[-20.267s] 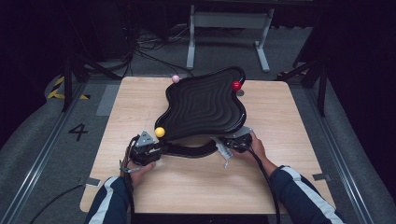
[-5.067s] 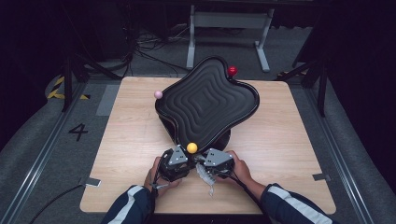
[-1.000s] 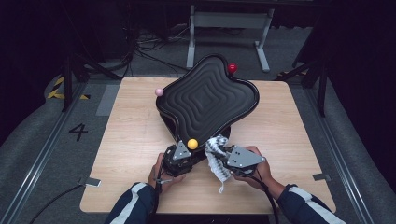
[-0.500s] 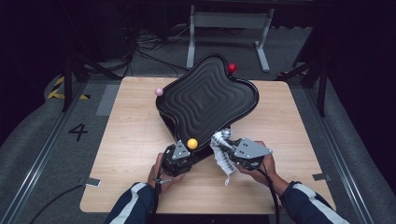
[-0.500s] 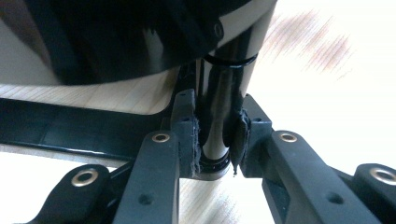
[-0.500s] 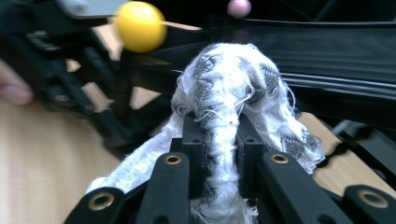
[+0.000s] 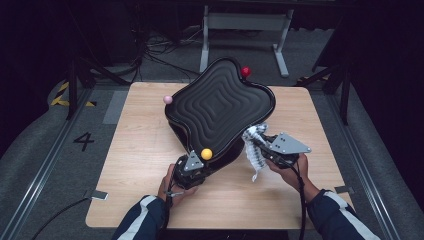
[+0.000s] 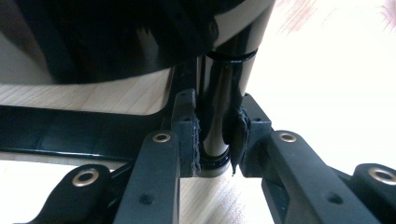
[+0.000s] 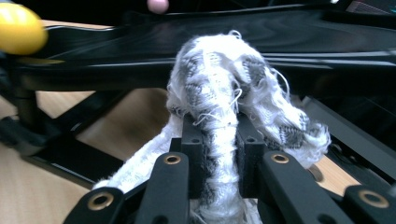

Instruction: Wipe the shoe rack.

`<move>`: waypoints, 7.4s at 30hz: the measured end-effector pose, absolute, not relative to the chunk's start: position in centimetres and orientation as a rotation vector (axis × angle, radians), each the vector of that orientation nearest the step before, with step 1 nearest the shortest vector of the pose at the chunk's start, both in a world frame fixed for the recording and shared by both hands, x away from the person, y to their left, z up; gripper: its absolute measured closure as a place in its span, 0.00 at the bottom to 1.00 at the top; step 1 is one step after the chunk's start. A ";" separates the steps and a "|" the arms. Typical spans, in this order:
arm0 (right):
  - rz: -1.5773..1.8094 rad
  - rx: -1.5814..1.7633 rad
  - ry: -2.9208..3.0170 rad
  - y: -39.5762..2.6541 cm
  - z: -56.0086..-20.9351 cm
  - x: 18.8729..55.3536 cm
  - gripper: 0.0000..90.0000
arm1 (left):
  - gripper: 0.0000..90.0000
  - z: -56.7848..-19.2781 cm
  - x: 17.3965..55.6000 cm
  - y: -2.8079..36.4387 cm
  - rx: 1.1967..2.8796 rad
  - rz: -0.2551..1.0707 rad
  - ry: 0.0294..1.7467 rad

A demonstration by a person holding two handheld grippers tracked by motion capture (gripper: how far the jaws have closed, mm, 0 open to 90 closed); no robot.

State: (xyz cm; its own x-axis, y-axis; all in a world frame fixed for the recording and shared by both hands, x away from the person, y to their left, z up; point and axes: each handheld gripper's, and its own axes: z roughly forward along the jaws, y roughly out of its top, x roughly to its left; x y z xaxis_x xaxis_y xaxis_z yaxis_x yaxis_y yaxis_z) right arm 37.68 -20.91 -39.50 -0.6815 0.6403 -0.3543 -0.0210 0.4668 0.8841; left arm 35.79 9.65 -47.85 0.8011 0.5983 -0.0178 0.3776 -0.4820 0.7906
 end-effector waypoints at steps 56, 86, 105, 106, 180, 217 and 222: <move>1.175 0.366 2.088 -18.0 -37.2 36.6 0.86 | 0.82 -47.9 35.9 9.7 2.132 0.298 0.708; 1.203 0.162 2.208 -12.8 -38.8 33.8 0.86 | 0.82 -47.9 35.9 9.7 2.129 0.294 0.711; 1.173 0.482 2.018 -20.7 -36.9 38.8 0.86 | 0.82 -47.8 35.9 9.7 2.141 0.291 0.682; 1.166 0.492 2.004 -21.0 -36.7 38.9 0.86 | 0.82 -47.9 36.0 9.7 2.140 0.289 0.682; 1.168 0.243 2.172 -15.5 -37.3 36.6 0.85 | 0.81 -47.9 35.9 9.7 2.133 0.264 0.693; 1.172 0.495 1.973 -21.2 -36.3 40.2 0.85 | 0.81 -47.9 35.9 9.7 2.137 0.275 0.680; 1.156 0.545 1.918 -22.6 -35.5 41.2 0.85 | 0.81 -47.9 36.0 9.7 2.137 0.273 0.681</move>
State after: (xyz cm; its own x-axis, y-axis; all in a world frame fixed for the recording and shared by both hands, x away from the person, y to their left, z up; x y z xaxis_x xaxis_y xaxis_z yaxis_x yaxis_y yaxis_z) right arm 41.19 -22.57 -35.52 -0.5766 0.7011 -0.4195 -0.0434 0.4864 0.8726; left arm 35.96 9.74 -47.87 0.8276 0.5595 -0.0460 0.3732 -0.4870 0.7897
